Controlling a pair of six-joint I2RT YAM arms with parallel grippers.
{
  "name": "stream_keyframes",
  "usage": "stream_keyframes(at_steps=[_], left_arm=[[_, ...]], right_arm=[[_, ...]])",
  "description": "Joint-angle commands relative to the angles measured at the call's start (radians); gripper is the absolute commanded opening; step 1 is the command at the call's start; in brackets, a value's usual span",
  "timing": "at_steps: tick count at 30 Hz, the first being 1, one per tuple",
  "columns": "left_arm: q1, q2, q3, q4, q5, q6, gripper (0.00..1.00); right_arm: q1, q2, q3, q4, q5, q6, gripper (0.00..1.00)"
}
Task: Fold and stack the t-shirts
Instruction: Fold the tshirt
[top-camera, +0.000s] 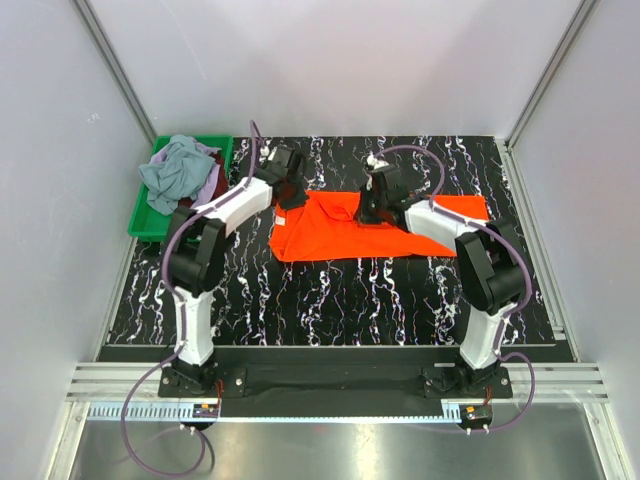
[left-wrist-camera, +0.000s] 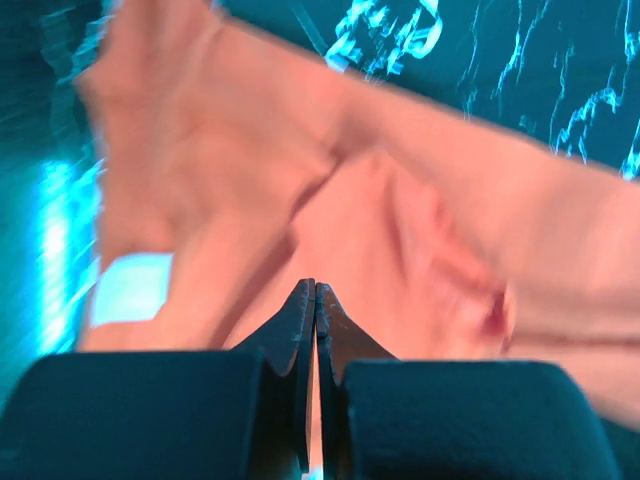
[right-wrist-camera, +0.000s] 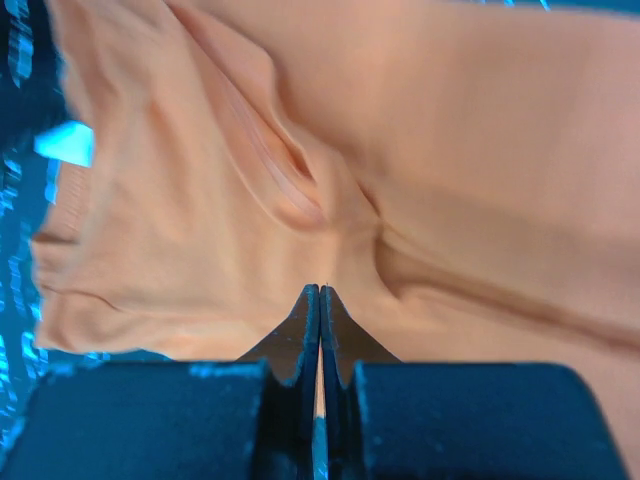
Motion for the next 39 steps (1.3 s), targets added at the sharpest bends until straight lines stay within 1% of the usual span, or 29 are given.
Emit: stream_keyframes(at_steps=[1, 4, 10, 11, 13, 17, 21, 27, 35, 39], left_arm=[[-0.001, -0.192, -0.116, 0.006, -0.08, 0.06, 0.04], [0.001, -0.245, -0.197, 0.007, -0.08, 0.068, 0.04], [-0.001, -0.299, -0.325, 0.079, 0.026, 0.049, 0.05], [0.001, -0.299, -0.354, 0.09, 0.055, 0.043, 0.06], [0.001, -0.288, -0.374, 0.112, 0.069, 0.035, 0.06], [-0.002, -0.26, -0.404, 0.099, 0.051, 0.025, 0.06], [-0.001, -0.256, -0.429, 0.089, 0.003, 0.023, 0.06], [-0.002, -0.247, -0.437, 0.067, -0.061, 0.031, 0.07], [-0.002, -0.24, -0.455, 0.047, -0.121, 0.016, 0.07], [-0.001, -0.225, -0.452, 0.033, -0.126, 0.019, 0.06]], right_arm=[[0.006, 0.04, 0.071, 0.003, -0.049, 0.027, 0.04], [0.017, 0.066, 0.078, 0.014, -0.057, 0.047, 0.04], [0.024, 0.119, 0.1, 0.014, -0.037, 0.067, 0.03], [0.023, 0.123, 0.104, 0.015, -0.034, 0.066, 0.03], [0.023, 0.14, 0.132, 0.002, -0.02, 0.06, 0.03], [0.021, 0.163, 0.173, -0.012, 0.055, 0.05, 0.02], [0.014, 0.191, 0.196, -0.015, 0.089, 0.061, 0.02], [0.011, 0.217, 0.187, -0.003, 0.168, 0.096, 0.01], [0.001, 0.238, 0.216, -0.069, 0.274, 0.159, 0.01], [0.0, 0.228, 0.223, -0.081, 0.268, 0.159, 0.01]])
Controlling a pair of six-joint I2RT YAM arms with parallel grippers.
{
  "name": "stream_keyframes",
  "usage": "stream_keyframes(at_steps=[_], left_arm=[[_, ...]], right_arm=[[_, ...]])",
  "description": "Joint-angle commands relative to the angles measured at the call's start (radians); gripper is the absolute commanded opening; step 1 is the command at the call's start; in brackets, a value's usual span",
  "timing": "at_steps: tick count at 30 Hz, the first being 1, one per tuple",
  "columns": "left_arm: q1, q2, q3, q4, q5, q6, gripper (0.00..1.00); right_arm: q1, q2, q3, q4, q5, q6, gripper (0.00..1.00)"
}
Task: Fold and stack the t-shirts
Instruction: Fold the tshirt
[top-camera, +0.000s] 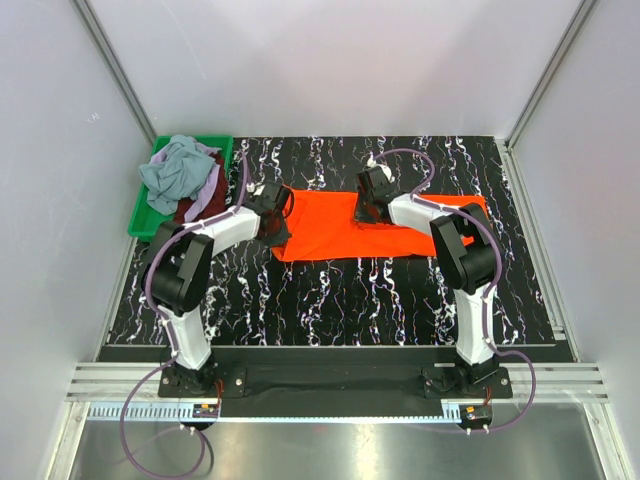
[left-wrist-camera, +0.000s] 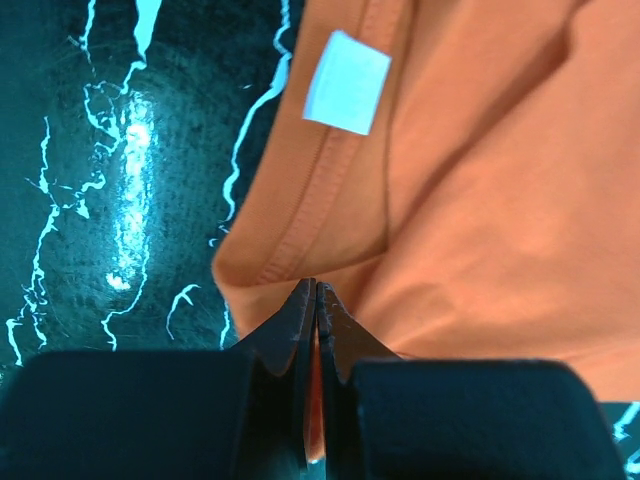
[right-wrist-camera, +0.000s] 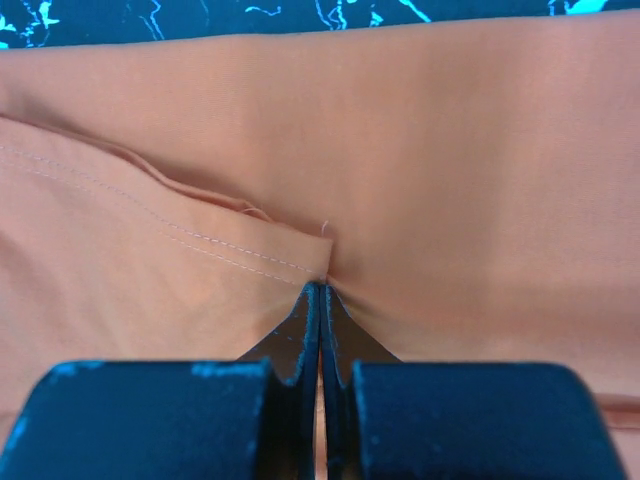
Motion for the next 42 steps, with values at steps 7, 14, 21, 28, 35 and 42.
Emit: stream_keyframes(at_steps=[7, 14, 21, 28, 35, 42], left_arm=[[0.013, -0.082, 0.025, -0.058, -0.079, 0.028, 0.17], [0.011, -0.247, -0.106, -0.018, 0.001, 0.036, 0.43], [0.007, -0.296, -0.268, 0.174, 0.197, 0.045, 0.52], [-0.036, -0.277, -0.282, 0.18, 0.139, 0.056, 0.54], [-0.033, -0.197, -0.246, 0.166, 0.062, 0.068, 0.48], [-0.015, -0.158, -0.211, 0.137, 0.05, 0.079, 0.12]], right_arm=[[-0.009, -0.107, 0.083, -0.115, 0.007, -0.044, 0.07], [-0.015, -0.226, 0.038, -0.302, 0.022, -0.044, 0.15], [-0.075, -0.316, -0.089, -0.347, 0.025, -0.029, 0.15], [-0.238, -0.355, -0.175, -0.388, 0.034, 0.013, 0.15], [-0.397, -0.33, -0.17, -0.434, 0.059, 0.022, 0.14], [-0.57, -0.318, -0.21, -0.396, 0.039, 0.017, 0.13]])
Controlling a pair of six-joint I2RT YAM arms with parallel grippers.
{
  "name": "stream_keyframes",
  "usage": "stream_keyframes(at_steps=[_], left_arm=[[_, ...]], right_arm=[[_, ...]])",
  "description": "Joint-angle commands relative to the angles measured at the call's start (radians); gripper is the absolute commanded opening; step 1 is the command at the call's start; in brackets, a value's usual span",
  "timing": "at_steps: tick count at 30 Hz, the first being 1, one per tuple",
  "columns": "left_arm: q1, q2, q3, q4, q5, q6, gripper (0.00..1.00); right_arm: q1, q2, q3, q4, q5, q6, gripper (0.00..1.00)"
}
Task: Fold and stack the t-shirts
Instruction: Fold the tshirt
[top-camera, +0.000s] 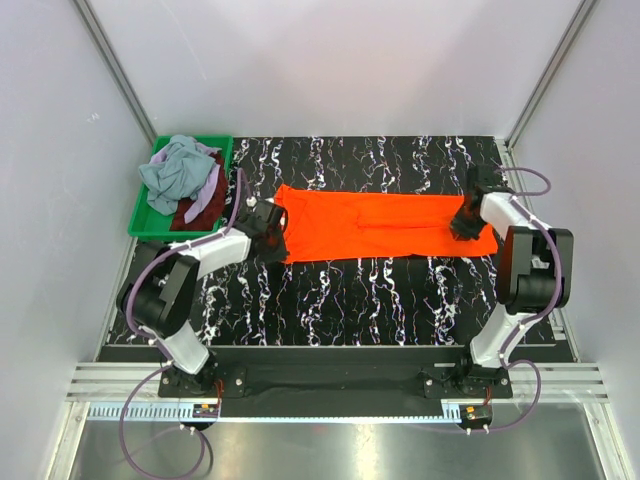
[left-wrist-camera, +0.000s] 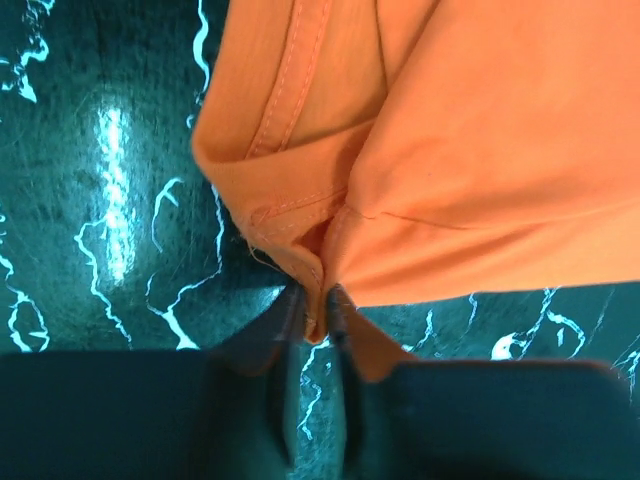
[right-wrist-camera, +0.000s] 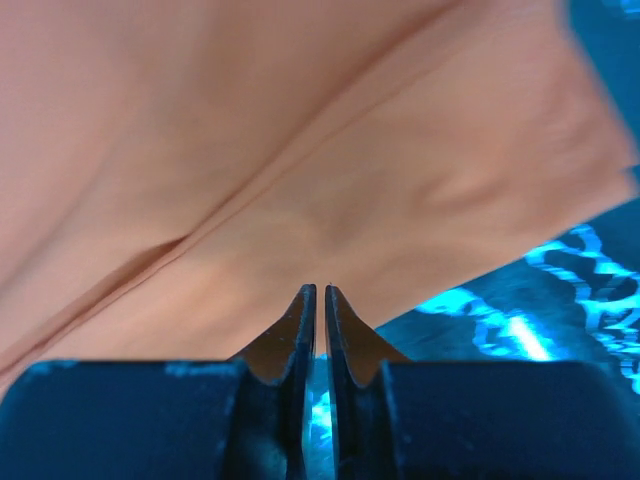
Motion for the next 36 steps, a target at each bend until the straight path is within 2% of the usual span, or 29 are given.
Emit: stream_keyframes(at_steps=[1, 6, 11, 14, 15, 18, 22, 26, 31, 33, 36], left_arm=[[0.018, 0.021, 0.057, -0.006, -0.042, 0.022, 0.06], [0.053, 0.022, 0.082, -0.05, -0.05, 0.008, 0.01], [0.067, 0.029, 0.122, -0.107, -0.065, 0.006, 0.13], [0.079, 0.039, 0.139, -0.126, -0.065, 0.006, 0.15], [0.084, 0.042, 0.145, -0.13, -0.065, 0.008, 0.14], [0.099, 0.064, 0.158, -0.144, -0.057, 0.012, 0.03], [0.115, 0.104, 0.188, -0.185, -0.062, 0.013, 0.04], [0.124, 0.111, 0.195, -0.201, -0.053, 0.011, 0.16], [0.129, 0.087, 0.235, -0.25, -0.071, 0.023, 0.41], [0.132, 0.069, 0.269, -0.286, -0.102, 0.029, 0.43], [0.132, 0.033, 0.312, -0.325, -0.12, 0.042, 0.49]], right_arm=[[-0.066, 0.001, -0.015, 0.023, 0.021, 0.01, 0.13], [-0.133, 0.068, -0.018, 0.021, 0.019, 0.049, 0.09], [-0.178, 0.109, -0.038, 0.003, 0.059, 0.079, 0.06], [-0.192, 0.124, -0.058, 0.004, 0.068, 0.08, 0.05], [-0.195, 0.12, -0.07, 0.007, 0.078, 0.08, 0.05], [-0.206, 0.088, -0.096, 0.014, 0.091, 0.082, 0.05], [-0.207, 0.052, -0.107, -0.005, 0.107, 0.083, 0.05], [-0.207, 0.014, -0.132, -0.005, 0.095, 0.1, 0.05], [-0.206, -0.027, -0.133, -0.022, 0.062, 0.109, 0.13], [-0.206, -0.056, -0.123, -0.04, 0.047, 0.109, 0.16], [-0.206, -0.106, -0.132, -0.037, 0.004, 0.115, 0.27]])
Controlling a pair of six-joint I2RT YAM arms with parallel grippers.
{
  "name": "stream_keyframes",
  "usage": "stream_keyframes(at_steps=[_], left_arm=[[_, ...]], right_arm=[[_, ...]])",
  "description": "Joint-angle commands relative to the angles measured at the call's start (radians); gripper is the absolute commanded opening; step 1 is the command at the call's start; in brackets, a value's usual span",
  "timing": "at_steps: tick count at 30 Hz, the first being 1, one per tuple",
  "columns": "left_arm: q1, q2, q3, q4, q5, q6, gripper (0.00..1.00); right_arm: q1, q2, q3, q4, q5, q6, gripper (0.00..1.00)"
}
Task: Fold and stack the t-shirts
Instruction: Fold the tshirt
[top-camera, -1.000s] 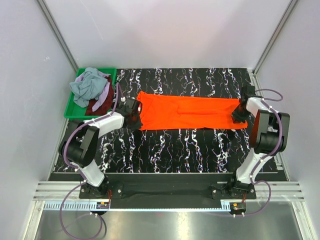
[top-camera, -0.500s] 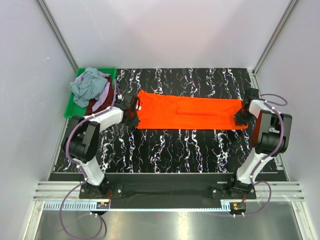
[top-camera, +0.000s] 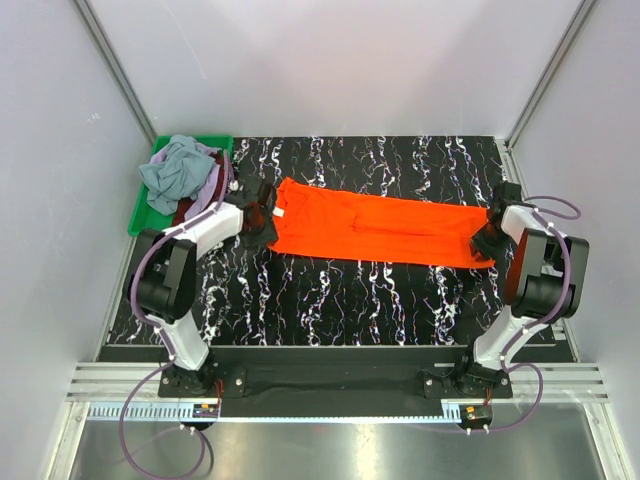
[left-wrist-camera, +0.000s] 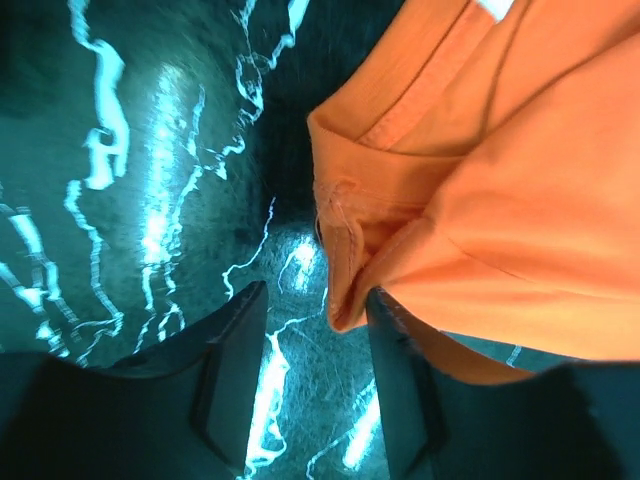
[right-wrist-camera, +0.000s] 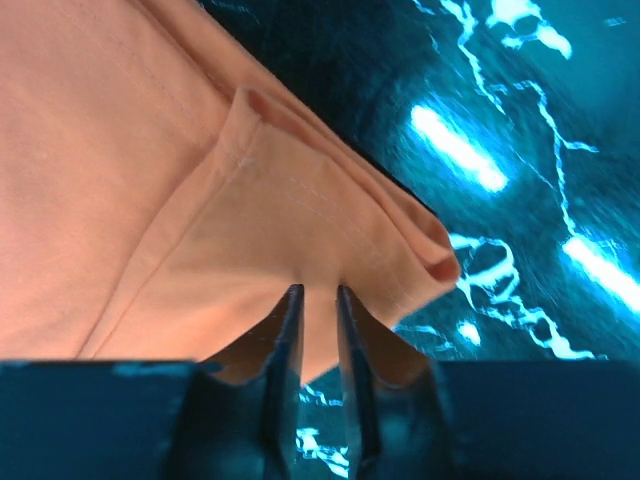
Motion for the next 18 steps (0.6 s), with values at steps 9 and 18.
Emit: stream_keyframes(at_steps=[9, 18], left_arm=[[-0.049, -0.144, 0.073, -0.071, -0.057, 0.036, 0.52], [-0.051, -0.08, -0.037, 0.197, 0.242, -0.025, 0.47]], right_arm=[[-0.008, -0.154, -0.002, -0.039, -0.065, 0.025, 0.36], [0.107, -0.099, 0.081, 0.059, -0.273, -0.105, 0.27]])
